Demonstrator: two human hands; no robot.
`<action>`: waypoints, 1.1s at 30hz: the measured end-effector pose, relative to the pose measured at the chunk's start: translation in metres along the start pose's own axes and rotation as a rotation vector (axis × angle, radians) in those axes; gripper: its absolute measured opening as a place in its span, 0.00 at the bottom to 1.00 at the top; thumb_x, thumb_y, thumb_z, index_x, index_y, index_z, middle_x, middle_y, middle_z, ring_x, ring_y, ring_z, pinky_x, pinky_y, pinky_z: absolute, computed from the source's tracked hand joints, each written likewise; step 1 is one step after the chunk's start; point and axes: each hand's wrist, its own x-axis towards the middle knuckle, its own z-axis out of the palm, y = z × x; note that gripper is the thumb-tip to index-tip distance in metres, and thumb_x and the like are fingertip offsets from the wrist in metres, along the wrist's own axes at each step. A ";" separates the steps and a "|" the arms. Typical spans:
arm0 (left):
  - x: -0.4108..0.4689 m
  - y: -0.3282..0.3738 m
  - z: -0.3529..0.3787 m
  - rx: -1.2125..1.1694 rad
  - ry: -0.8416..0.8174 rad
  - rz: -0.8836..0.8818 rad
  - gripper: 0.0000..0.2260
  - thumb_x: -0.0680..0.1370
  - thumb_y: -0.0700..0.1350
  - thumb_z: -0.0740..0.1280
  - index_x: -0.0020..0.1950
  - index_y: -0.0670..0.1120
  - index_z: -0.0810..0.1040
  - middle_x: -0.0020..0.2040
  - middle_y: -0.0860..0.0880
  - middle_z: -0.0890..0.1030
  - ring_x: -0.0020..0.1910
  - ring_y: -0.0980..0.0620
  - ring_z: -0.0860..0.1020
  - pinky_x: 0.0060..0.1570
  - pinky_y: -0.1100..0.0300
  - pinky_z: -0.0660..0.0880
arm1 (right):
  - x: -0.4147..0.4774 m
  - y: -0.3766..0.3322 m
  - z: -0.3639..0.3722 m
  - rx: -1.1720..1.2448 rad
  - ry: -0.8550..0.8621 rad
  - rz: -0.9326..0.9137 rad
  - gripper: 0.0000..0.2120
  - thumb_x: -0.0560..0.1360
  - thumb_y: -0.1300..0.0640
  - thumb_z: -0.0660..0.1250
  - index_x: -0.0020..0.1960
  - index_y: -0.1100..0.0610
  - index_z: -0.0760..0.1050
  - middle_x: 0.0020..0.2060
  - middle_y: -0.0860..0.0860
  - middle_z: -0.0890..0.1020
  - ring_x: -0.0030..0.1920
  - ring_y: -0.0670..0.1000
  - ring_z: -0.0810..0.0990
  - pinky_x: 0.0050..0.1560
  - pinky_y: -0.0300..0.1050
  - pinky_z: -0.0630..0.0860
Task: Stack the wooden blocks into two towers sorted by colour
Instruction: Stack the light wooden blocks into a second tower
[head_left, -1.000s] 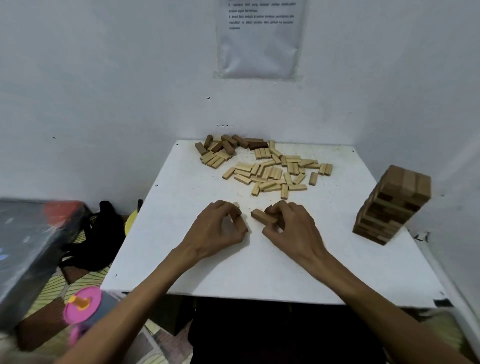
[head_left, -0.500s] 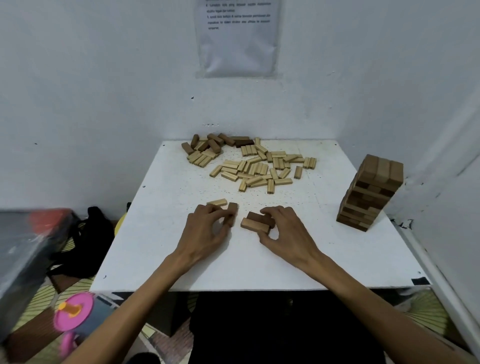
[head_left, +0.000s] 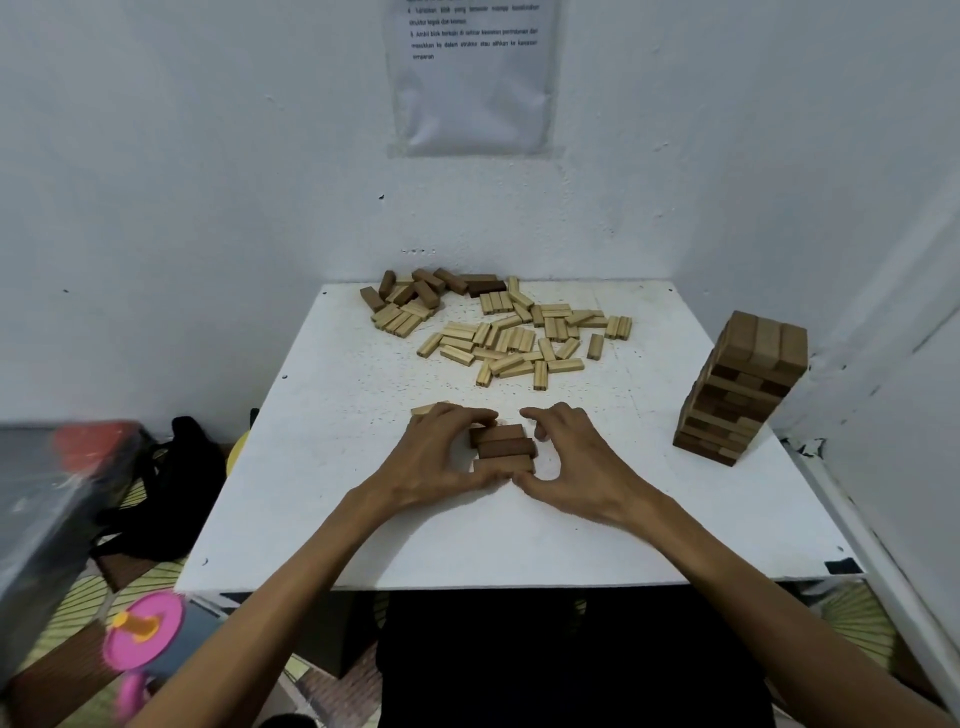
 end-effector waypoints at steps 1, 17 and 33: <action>-0.001 0.000 -0.002 0.044 -0.014 0.005 0.38 0.68 0.72 0.71 0.74 0.56 0.73 0.66 0.58 0.76 0.67 0.57 0.70 0.67 0.49 0.68 | 0.002 0.000 -0.003 -0.021 -0.041 0.005 0.36 0.75 0.41 0.72 0.78 0.49 0.64 0.56 0.41 0.69 0.61 0.44 0.66 0.66 0.48 0.70; 0.006 0.010 -0.015 0.100 -0.157 -0.056 0.27 0.74 0.58 0.76 0.69 0.50 0.76 0.51 0.54 0.81 0.51 0.54 0.78 0.53 0.52 0.77 | 0.033 -0.007 -0.023 -0.029 -0.329 0.041 0.34 0.73 0.47 0.74 0.76 0.53 0.67 0.46 0.45 0.79 0.49 0.43 0.77 0.53 0.45 0.77; 0.009 0.012 -0.018 0.056 -0.164 -0.098 0.31 0.73 0.57 0.79 0.72 0.48 0.76 0.50 0.52 0.80 0.44 0.59 0.75 0.49 0.59 0.74 | 0.042 -0.002 -0.029 -0.054 -0.404 0.038 0.37 0.75 0.46 0.76 0.79 0.53 0.65 0.47 0.43 0.80 0.49 0.43 0.76 0.52 0.40 0.73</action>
